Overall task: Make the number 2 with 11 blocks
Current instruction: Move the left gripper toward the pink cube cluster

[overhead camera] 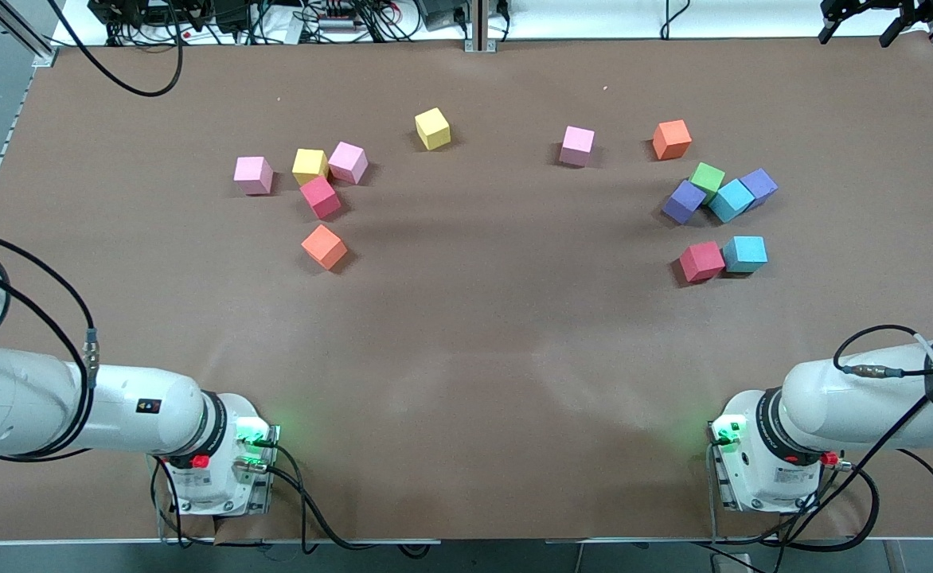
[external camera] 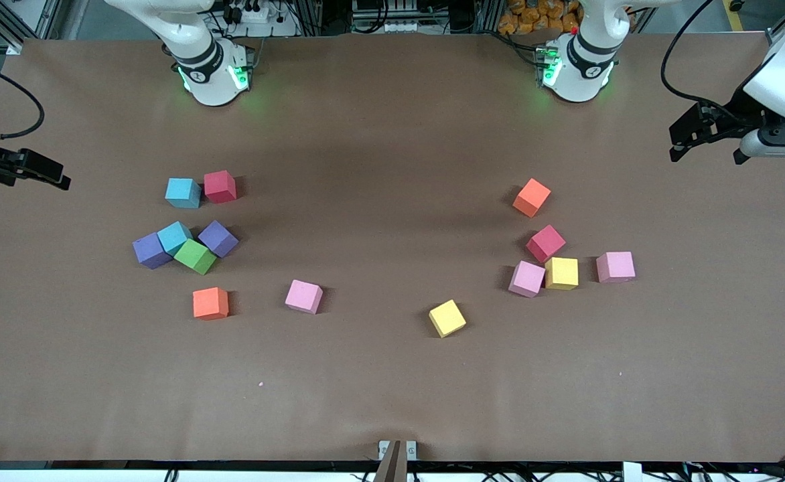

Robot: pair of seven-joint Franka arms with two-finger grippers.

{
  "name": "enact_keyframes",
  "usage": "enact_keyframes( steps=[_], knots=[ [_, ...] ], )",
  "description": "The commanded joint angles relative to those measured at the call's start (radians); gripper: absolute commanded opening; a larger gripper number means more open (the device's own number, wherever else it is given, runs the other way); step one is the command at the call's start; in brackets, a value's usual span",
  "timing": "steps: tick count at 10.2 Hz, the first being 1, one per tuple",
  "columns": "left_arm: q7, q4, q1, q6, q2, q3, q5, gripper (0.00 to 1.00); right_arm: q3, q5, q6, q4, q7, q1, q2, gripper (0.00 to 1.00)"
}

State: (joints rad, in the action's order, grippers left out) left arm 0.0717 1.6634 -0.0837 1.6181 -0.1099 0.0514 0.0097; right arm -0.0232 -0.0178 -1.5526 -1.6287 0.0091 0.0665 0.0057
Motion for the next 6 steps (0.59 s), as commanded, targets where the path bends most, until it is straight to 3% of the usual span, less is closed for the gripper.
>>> enact_keyframes(
  steps=[1,4,6],
  knots=[
    [-0.023,-0.025,0.005,-0.023,0.016,0.004,-0.028,1.0,0.005,0.013,0.016,0.023,0.014,-0.001,0.007,1.0],
    [-0.004,-0.024,-0.002,-0.023,0.042,0.005,-0.027,1.0,0.005,0.013,0.016,0.021,0.015,-0.002,0.007,1.0],
    [0.037,-0.022,-0.001,-0.018,0.111,0.008,-0.028,1.0,0.005,0.013,0.016,0.021,0.015,-0.002,0.007,1.0]
  ],
)
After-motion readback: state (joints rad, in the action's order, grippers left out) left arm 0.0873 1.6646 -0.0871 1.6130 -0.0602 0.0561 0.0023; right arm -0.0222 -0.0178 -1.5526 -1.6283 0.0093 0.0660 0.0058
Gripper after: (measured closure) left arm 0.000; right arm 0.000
